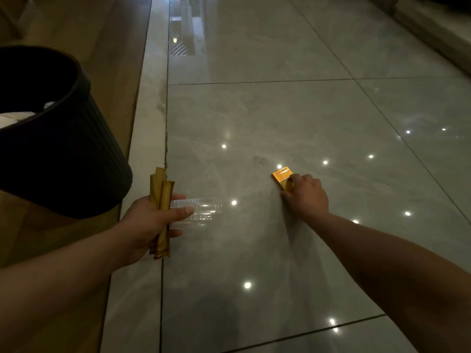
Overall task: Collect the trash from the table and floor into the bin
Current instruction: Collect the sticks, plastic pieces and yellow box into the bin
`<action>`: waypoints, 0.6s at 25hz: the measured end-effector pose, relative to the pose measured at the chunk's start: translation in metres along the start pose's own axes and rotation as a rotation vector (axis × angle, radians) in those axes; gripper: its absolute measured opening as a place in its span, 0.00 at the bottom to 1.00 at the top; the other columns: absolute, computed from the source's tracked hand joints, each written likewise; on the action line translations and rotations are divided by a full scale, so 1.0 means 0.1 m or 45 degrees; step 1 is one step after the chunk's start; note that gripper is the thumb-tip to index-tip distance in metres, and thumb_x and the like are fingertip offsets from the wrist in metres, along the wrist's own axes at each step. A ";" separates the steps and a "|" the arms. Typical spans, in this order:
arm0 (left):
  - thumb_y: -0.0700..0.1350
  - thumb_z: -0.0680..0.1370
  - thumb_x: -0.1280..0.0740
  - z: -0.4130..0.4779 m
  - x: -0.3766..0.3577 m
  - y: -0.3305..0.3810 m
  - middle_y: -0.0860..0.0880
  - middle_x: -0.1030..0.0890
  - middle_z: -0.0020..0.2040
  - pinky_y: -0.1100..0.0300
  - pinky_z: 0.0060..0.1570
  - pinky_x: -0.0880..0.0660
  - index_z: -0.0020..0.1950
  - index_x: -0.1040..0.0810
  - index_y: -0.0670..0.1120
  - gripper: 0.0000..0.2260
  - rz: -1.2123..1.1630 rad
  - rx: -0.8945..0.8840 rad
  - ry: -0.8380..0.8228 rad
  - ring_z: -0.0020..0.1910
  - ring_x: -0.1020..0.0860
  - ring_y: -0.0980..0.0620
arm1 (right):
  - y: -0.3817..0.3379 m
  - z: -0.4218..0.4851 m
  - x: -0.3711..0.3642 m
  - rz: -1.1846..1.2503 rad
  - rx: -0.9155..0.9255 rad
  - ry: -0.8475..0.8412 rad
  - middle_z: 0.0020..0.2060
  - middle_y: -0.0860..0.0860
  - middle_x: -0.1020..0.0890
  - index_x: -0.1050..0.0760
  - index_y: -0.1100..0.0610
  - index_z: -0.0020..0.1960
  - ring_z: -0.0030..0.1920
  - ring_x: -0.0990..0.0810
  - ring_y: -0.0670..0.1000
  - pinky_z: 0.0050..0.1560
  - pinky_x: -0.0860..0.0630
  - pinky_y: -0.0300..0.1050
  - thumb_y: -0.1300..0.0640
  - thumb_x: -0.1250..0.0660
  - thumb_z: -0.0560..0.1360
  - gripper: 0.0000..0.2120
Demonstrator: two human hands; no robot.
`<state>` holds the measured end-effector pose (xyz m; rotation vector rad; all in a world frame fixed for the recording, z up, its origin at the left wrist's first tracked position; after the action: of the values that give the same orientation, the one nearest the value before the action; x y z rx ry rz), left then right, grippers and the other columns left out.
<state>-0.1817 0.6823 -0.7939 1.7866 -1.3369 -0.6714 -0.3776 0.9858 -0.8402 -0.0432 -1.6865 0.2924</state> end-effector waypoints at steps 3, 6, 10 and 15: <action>0.44 0.61 0.24 0.01 -0.03 0.02 0.45 0.17 0.54 0.53 0.41 0.19 0.56 0.20 0.49 0.23 -0.031 0.022 -0.025 0.51 0.17 0.45 | 0.04 -0.15 0.02 0.178 0.014 0.068 0.53 0.55 0.22 0.25 0.51 0.60 0.58 0.26 0.59 0.51 0.25 0.52 0.45 0.30 0.70 0.21; 0.43 0.60 0.24 -0.02 -0.08 -0.07 0.43 0.18 0.56 0.49 0.47 0.19 0.57 0.20 0.47 0.26 -0.017 0.048 -0.076 0.53 0.18 0.42 | 0.02 -0.43 0.02 0.323 0.137 0.064 0.51 0.51 0.21 0.24 0.47 0.60 0.56 0.25 0.55 0.50 0.26 0.49 0.45 0.28 0.68 0.21; 0.38 0.67 0.25 0.00 -0.06 -0.23 0.43 0.17 0.55 0.51 0.44 0.18 0.57 0.20 0.46 0.19 0.014 0.085 -0.076 0.53 0.18 0.42 | -0.14 -0.71 0.04 0.331 0.308 0.023 0.50 0.50 0.20 0.23 0.48 0.60 0.54 0.23 0.54 0.51 0.25 0.48 0.47 0.27 0.68 0.22; 0.39 0.70 0.25 -0.16 -0.11 -0.39 0.42 0.17 0.54 0.47 0.49 0.18 0.59 0.21 0.45 0.18 -0.108 0.158 0.039 0.52 0.17 0.42 | -0.43 -1.11 0.11 0.430 0.234 -0.063 0.49 0.51 0.19 0.22 0.49 0.59 0.53 0.22 0.54 0.54 0.24 0.50 0.48 0.28 0.69 0.20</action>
<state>-0.1517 0.7019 -0.8185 1.9545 -1.3133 -0.6158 -0.2647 0.9646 -0.8082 -0.1867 -1.6916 0.7058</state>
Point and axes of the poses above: each hand's wrist, its own z-axis towards the middle knuckle, its own x-axis out of the back of the hand, y = z × x, the point moved 6 cm from there along z, towards the middle knuckle
